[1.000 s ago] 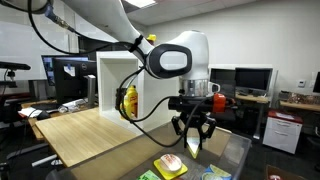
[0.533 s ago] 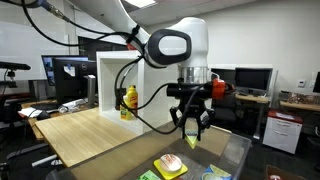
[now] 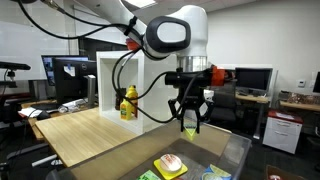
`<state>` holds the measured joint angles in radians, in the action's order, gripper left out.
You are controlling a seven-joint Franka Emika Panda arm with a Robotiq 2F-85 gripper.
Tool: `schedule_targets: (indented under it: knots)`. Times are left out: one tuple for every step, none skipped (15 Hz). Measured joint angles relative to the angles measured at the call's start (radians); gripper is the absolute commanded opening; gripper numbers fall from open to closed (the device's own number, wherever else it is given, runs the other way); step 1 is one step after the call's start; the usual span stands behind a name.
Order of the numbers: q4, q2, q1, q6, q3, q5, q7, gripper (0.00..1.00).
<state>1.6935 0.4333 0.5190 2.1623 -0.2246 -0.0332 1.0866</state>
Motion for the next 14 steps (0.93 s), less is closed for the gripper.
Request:
schedule_targets:
  knots:
    - [0.0,-0.007,-0.001,-0.008,-0.001,0.002,0.0,0.22]
    - [0.0,-0.015,-0.002,-0.016,-0.001,0.003,0.0,0.22]
    - [-0.001,-0.025,-0.004,-0.028,-0.002,0.004,0.0,0.22]
    - [-0.001,-0.033,-0.005,-0.039,-0.003,0.004,0.0,0.22]
    - [-0.002,-0.045,-0.008,-0.056,-0.005,0.004,0.0,0.22]
    - [-0.002,-0.051,-0.01,-0.063,-0.006,0.004,0.0,0.22]
    - [-0.003,-0.056,-0.012,-0.071,-0.007,0.004,0.0,0.22]
    - [-0.004,-0.062,-0.014,-0.082,-0.008,0.004,0.0,0.22]
    - [-0.004,-0.068,-0.015,-0.09,-0.008,0.004,0.0,0.22]
    - [-0.005,-0.072,-0.015,-0.096,-0.008,0.005,0.0,0.22]
    - [-0.007,-0.076,-0.015,-0.102,-0.008,0.005,0.0,0.22]
    - [-0.011,-0.081,-0.016,-0.111,-0.008,0.005,0.0,0.22]
    - [-0.016,-0.085,-0.016,-0.121,-0.009,0.005,0.0,0.22]
    - [-0.021,-0.088,-0.017,-0.13,-0.009,0.005,0.0,0.22]
